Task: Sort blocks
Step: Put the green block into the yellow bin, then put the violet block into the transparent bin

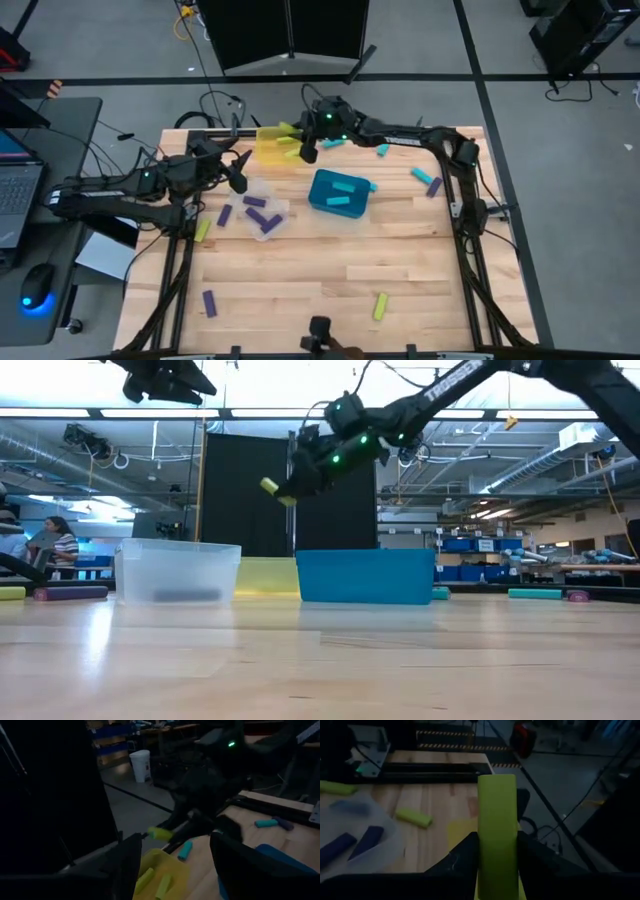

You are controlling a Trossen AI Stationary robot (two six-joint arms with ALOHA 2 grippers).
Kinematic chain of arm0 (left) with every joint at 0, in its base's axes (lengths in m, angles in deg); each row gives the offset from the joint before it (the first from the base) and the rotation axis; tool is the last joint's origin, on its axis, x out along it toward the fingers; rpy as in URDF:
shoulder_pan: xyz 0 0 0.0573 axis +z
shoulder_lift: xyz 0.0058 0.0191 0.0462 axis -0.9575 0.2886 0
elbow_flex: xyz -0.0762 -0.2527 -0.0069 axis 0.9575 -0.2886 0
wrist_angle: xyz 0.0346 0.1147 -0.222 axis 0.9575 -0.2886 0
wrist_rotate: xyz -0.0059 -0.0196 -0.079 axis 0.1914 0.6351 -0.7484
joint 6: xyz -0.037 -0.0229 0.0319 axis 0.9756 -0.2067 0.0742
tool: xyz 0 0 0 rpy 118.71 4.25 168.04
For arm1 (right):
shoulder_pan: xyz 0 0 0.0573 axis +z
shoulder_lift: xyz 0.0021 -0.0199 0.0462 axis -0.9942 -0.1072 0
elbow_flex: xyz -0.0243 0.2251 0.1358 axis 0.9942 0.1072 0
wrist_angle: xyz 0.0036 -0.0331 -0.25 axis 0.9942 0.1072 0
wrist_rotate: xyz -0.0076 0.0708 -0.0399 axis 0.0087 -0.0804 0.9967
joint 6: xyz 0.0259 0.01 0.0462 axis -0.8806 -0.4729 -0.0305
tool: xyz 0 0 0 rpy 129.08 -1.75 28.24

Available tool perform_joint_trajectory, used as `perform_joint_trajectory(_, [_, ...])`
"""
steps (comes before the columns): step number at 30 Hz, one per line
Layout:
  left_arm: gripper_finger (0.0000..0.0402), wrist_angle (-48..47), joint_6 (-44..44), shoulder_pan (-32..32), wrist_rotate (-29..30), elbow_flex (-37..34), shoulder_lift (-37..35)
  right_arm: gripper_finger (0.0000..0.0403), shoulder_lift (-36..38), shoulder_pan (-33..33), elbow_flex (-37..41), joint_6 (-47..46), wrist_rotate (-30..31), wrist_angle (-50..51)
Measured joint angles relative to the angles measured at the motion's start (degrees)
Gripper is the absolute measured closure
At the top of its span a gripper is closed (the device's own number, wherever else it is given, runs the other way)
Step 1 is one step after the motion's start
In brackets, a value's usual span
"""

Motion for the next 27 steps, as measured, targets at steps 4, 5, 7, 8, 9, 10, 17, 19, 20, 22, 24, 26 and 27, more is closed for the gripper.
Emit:
perform_joint_trajectory(4, [0.0158, -0.2, 1.1, 0.0, 0.0, 0.0, 0.0, 0.0282, -4.3, -1.2, -3.3, -2.0, -0.6, -0.1])
perform_joint_trajectory(5, [0.0158, -0.2, 1.2, 0.0, 0.0, 0.0, 0.0, 0.0282, -5.5, -1.4, -4.1, -2.4, -0.8, 0.1])
perform_joint_trajectory(7, [0.0158, -0.6, 2.2, 0.0, 0.0, 0.0, 0.0, 0.0281, -7.4, -1.5, -5.6, -3.1, -1.3, 0.2])
perform_joint_trajectory(8, [0.0158, -0.7, 2.2, 0.0, 0.0, 0.0, 0.0, 0.0279, -8.3, -1.7, -6.3, -3.2, -1.7, 0.3])
perform_joint_trajectory(9, [0.0158, -0.9, 2.3, 0.0, 0.0, 0.0, 0.0, 0.0277, -9.0, -1.7, -7.0, -3.6, -1.8, 0.5])
perform_joint_trajectory(10, [0.0158, -1.1, 2.5, 0.0, 0.0, 0.0, 0.0, 0.0273, -9.8, -1.7, -7.6, -3.9, -2.0, 0.6])
perform_joint_trajectory(17, [0.0158, -2.7, 4.2, 0.0, 0.0, 0.0, 0.0, 0.0225, -10.7, -2.0, -9.6, -5.7, -1.9, 1.6])
perform_joint_trajectory(19, [0.0158, -3.1, 5.2, 0.0, -0.1, 0.0, 0.1, 0.0207, -10.4, -2.0, -9.6, -5.8, -1.9, 1.8])
perform_joint_trajectory(20, [0.0158, -3.4, 5.3, 0.0, -0.1, 0.0, 0.1, 0.0199, -10.4, -1.9, -9.6, -5.9, -1.9, 1.9])
perform_joint_trajectory(22, [0.0158, -3.6, 5.5, 0.0, -0.1, 0.0, 0.1, 0.0184, -10.1, -1.9, -9.6, -5.8, -2.3, 1.4])
perform_joint_trajectory(24, [0.0158, -3.9, 5.3, 0.0, -2.0, 0.0, 0.1, 0.0173, -9.2, -1.7, -9.6, -5.7, -3.8, 1.6])
perform_joint_trajectory(26, [0.0159, -4.1, 3.4, -0.2, -5.4, 0.0, 0.0, 0.0166, -7.5, -1.3, -9.6, -5.5, -5.6, 1.7])
perform_joint_trajectory(27, [0.0160, -4.2, 2.3, -0.4, -6.8, 0.0, 0.0, 0.0165, -6.5, -0.9, -9.6, -5.3, -6.3, 1.8])
